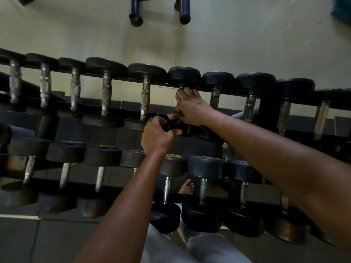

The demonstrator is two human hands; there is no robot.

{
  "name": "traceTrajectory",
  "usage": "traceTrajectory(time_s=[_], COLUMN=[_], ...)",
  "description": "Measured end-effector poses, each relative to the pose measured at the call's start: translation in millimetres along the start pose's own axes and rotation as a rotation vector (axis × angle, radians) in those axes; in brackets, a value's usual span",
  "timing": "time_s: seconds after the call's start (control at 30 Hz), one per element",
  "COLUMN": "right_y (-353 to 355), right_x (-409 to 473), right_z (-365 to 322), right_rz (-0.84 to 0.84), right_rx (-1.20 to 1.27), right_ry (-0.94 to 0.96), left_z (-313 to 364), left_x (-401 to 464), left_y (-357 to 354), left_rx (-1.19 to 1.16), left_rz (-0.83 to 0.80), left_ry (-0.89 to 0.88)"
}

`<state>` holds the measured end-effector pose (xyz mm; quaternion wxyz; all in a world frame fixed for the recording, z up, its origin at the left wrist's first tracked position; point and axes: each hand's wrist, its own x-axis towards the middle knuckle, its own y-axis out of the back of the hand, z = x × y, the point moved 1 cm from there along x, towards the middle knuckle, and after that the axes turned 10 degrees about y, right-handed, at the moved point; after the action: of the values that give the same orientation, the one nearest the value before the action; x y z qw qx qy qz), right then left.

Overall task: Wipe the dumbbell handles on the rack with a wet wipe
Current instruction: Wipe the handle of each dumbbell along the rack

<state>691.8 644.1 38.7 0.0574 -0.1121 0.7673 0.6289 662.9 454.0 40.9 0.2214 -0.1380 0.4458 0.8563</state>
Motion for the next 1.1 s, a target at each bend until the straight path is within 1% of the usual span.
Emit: traceTrajectory(time_s=[0.1,0.23,0.3,0.47,0.53,0.67,0.83,0.97,1.1], right_y=[4,10,9,1,-1,-6,-17,-20,-19], right_x=[16,21,15,-12,-24,-38,-40,-36,-31], right_z=[-7,-10,-9,-9,-8,-12,-15,-11,-6], right_rz=[-0.101,-0.126,-0.108,0.006,0.030,0.066,0.113,0.111,0.083], right_rx=[-0.005,0.005,0.040,0.108,0.174,0.526,0.758,0.849,0.847], right_ry=[-0.030,-0.030,-0.046,-0.070,-0.098,-0.265,-0.482,-0.596,-0.630], left_z=[0,1,1,0,1,3,7,9,12], left_x=[0,0,1,5,6,5,7,7,7], left_y=[0,2,3,1,0,-1,1,2,3], left_rx=[0.011,0.008,0.005,0.014,0.027,0.059,0.095,0.096,0.112], left_rz=[0.003,-0.008,-0.018,-0.031,-0.026,-0.013,-0.037,-0.057,-0.070], left_ry=[0.007,0.011,0.013,0.007,0.000,0.000,0.009,0.025,0.035])
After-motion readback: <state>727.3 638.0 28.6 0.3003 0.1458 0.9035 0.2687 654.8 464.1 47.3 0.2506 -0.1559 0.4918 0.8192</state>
